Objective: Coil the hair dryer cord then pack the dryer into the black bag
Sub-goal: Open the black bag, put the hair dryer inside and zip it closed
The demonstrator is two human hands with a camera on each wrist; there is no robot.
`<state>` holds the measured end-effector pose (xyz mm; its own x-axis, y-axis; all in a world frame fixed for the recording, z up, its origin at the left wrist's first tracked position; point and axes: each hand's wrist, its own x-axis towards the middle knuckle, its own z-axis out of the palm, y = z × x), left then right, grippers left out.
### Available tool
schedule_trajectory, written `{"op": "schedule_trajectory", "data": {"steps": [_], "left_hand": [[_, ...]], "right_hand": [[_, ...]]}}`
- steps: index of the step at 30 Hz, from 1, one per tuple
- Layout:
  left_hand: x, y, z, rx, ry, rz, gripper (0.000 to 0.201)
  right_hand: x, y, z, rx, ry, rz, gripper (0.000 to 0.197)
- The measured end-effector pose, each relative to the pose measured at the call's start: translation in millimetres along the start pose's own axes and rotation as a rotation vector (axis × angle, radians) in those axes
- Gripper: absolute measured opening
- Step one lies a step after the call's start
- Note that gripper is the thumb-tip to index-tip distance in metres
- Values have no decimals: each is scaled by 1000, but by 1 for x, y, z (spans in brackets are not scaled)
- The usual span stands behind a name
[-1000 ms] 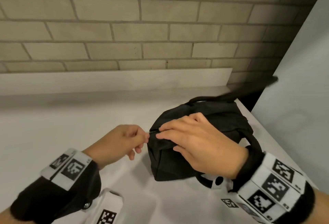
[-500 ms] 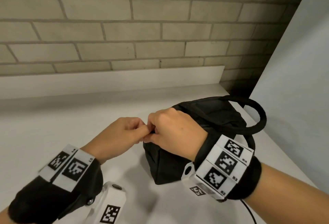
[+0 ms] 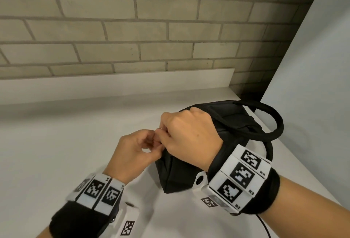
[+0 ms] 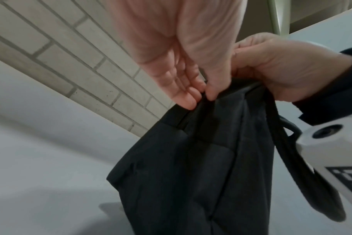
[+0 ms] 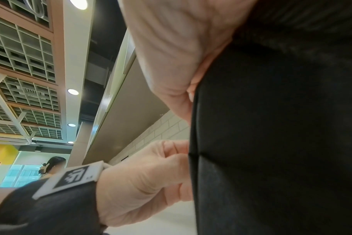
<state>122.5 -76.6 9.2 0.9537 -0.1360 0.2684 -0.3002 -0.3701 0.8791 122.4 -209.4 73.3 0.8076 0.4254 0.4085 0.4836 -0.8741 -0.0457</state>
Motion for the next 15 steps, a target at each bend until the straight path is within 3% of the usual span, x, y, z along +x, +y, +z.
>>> {"op": "schedule_trajectory", "data": {"steps": [4, 15], "left_hand": [[11, 6, -4, 50, -106, 56, 35], [23, -1, -13, 129, -157, 2, 25]], "right_hand": [[0, 3, -3, -18, -52, 21, 18], [-9, 75, -34, -140, 87, 274, 25]]}}
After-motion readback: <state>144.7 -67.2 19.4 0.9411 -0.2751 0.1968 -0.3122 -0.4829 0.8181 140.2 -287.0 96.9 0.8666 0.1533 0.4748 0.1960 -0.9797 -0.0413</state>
